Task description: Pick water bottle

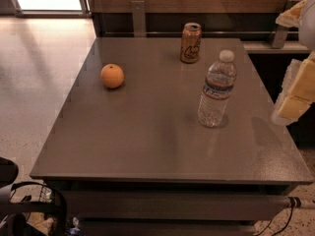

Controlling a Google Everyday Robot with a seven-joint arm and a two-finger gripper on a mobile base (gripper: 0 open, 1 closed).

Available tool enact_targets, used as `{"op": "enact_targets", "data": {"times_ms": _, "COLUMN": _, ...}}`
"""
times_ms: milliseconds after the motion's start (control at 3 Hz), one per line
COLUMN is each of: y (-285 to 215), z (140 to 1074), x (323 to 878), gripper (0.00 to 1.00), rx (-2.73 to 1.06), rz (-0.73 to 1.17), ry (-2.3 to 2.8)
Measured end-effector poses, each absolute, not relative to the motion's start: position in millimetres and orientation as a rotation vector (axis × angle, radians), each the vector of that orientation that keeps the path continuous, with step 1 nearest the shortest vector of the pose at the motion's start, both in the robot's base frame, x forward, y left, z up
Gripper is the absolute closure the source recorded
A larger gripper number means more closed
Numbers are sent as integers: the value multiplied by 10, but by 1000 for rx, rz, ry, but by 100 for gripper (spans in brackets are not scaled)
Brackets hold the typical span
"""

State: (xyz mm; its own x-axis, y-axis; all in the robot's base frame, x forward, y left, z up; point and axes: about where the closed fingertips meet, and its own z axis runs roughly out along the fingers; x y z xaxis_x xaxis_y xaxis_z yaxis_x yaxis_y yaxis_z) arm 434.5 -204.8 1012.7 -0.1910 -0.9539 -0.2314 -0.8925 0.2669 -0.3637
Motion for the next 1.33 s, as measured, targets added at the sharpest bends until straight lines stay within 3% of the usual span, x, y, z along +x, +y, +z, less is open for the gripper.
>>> {"op": "enact_targets", "data": {"times_ms": 667, "y": -2218, "z": 10157, "x": 4415, "gripper": 0, "rx": -1606, "rz": -91, "ry": 2103}}
{"op": "enact_targets", "data": {"times_ms": 1333, "y": -2573, "z": 10162, "x": 4630, "gripper": 0, "rx": -1327, "rz": 277, "ry": 1923}}
